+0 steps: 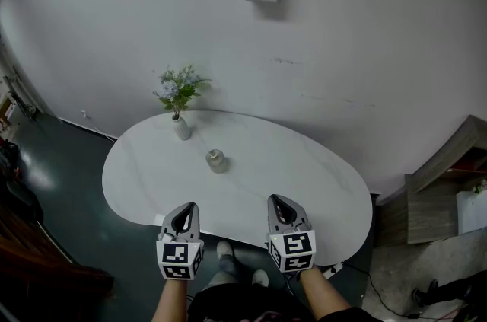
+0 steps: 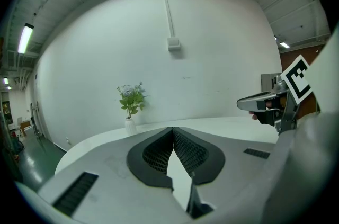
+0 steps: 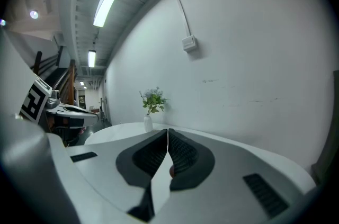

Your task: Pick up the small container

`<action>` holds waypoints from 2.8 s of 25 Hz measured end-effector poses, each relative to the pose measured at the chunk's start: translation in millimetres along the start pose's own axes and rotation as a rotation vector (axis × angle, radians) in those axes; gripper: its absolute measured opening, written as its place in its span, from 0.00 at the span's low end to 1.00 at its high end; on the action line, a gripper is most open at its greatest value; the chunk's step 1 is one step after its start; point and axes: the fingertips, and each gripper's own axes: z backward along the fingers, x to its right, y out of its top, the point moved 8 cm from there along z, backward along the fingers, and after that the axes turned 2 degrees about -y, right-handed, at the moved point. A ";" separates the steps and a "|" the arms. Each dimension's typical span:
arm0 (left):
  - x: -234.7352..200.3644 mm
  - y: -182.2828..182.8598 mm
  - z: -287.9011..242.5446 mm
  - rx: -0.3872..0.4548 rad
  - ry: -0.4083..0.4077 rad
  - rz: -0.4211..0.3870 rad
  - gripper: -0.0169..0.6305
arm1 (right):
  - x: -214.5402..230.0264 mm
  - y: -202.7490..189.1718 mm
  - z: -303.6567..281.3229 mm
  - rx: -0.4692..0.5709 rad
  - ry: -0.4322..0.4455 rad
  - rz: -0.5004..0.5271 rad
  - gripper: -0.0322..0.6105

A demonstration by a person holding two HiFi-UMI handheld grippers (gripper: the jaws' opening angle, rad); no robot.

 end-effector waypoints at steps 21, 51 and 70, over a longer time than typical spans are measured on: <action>-25.8 -1.9 -53.3 0.004 -0.063 0.017 0.05 | 0.5 5.7 -41.1 -0.037 -0.042 0.017 0.15; -53.7 -18.1 -140.4 -0.056 -0.144 0.046 0.05 | -4.8 -10.6 -116.1 -0.128 -0.041 -0.018 0.15; -56.9 -42.0 -176.8 -0.098 -0.181 0.056 0.05 | -4.9 -30.2 -142.4 -0.173 -0.041 -0.041 0.16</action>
